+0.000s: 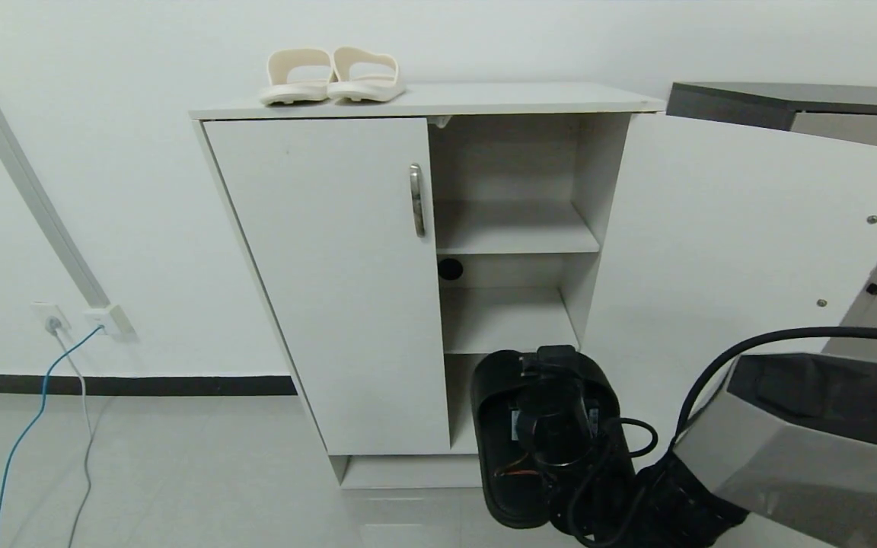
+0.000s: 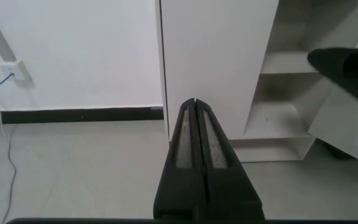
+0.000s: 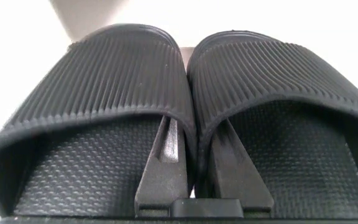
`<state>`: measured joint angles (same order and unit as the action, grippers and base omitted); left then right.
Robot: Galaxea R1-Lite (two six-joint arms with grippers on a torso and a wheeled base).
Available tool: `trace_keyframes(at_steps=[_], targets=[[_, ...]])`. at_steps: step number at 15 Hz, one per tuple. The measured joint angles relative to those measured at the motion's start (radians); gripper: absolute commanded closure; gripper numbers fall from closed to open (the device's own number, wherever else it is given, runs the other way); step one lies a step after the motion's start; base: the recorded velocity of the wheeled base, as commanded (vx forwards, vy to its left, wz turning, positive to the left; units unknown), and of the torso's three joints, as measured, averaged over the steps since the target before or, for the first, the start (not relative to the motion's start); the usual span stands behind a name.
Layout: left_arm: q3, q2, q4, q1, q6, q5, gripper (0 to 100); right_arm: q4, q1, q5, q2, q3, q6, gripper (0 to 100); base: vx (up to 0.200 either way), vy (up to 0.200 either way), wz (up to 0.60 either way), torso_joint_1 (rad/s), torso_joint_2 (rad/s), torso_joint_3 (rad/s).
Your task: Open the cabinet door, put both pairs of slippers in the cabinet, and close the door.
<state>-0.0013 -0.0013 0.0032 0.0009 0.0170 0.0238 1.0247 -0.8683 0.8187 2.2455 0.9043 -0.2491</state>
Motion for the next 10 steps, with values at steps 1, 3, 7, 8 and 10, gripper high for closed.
trace_keyframes(at_steps=[1,3,7,8,10], targets=[[0.0,0.0,0.0,0.0,0.0,0.0,100,0.012,-0.001,-0.008,0.015,0.011,0.009,100,0.0,0.0,0.0,0.0,0.0,0.0],[0.0,0.0,0.0,0.0,0.0,0.0,100,0.015,0.015,-0.015,0.042,0.041,0.013,100,0.0,0.0,0.0,0.0,0.0,0.0],[0.0,0.0,0.0,0.0,0.0,0.0,100,0.017,0.041,-0.024,0.081,0.077,0.013,100,0.0,0.0,0.0,0.0,0.0,0.0],[0.0,0.0,0.0,0.0,0.0,0.0,100,0.016,0.045,-0.024,0.085,0.079,0.013,100,0.0,0.0,0.0,0.0,0.0,0.0],[0.0,0.0,0.0,0.0,0.0,0.0,100,0.017,0.042,-0.026,0.09,0.08,0.013,100,0.0,0.0,0.0,0.0,0.0,0.0]])
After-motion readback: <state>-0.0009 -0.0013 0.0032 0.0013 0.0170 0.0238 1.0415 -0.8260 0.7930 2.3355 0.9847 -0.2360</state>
